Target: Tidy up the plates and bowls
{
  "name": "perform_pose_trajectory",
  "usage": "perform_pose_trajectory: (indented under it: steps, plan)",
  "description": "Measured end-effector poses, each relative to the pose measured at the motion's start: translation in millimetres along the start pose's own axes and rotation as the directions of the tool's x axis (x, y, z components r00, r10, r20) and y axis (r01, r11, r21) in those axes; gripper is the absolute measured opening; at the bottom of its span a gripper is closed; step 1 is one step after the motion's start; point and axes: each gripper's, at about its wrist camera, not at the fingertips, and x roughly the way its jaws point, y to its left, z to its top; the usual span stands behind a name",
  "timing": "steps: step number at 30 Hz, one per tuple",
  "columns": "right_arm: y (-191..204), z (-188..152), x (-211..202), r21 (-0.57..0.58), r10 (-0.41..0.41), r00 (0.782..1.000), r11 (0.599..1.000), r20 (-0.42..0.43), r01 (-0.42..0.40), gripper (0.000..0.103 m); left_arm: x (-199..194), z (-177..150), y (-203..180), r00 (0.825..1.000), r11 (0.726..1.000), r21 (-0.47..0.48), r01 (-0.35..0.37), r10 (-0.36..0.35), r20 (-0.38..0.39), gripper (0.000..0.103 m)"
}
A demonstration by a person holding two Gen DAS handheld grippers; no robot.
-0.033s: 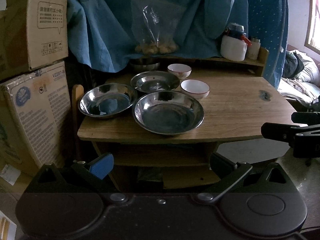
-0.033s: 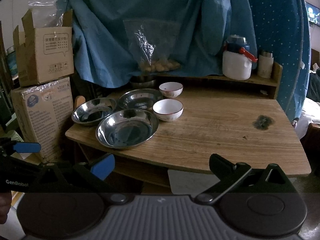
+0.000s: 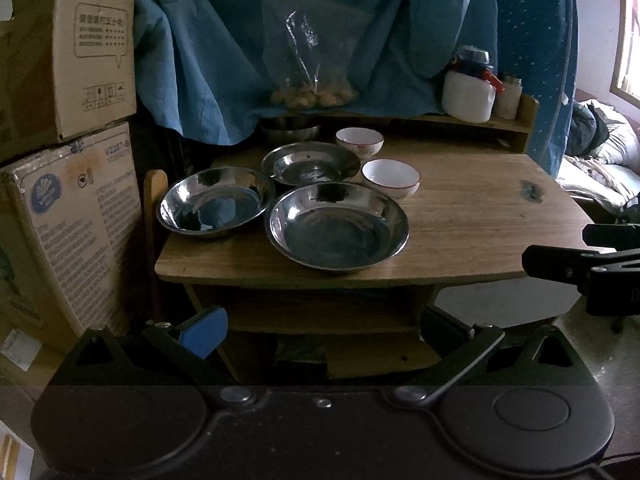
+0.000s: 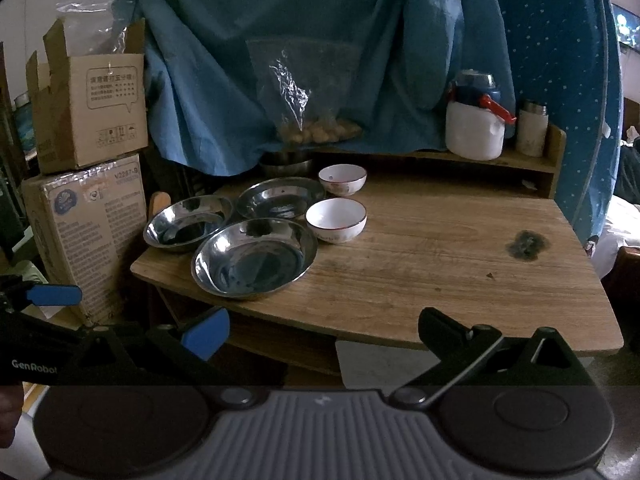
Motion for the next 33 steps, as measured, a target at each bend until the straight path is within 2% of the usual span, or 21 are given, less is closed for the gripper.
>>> perform_pose_trajectory:
  steps: [5,11,16,25,33]
  plan:
    - [-9,9,13,-0.011,0.019,1.000,1.000,-0.007,-0.019,0.103,12,10,-5,1.000,1.000,-0.017,-0.016,0.016,-0.020,0.102]
    - [-27,26,41,-0.051,-0.002,0.998,0.999,-0.059,-0.001,0.103,33,29,-13,0.994,0.991,-0.086,-0.100,0.096,-0.048,0.102]
    - [-53,45,65,-0.064,0.024,0.997,0.997,-0.077,-0.029,0.103,50,48,-25,0.986,0.979,-0.124,-0.164,0.158,-0.057,0.102]
    - [-99,75,102,-0.092,0.093,0.990,0.990,-0.109,-0.103,0.103,80,77,-41,0.966,0.940,-0.231,-0.251,0.229,-0.121,0.102]
    - [-102,94,128,-0.106,0.158,0.979,0.979,-0.129,-0.172,0.103,92,89,-23,0.941,0.902,-0.278,-0.331,0.291,-0.176,0.102]
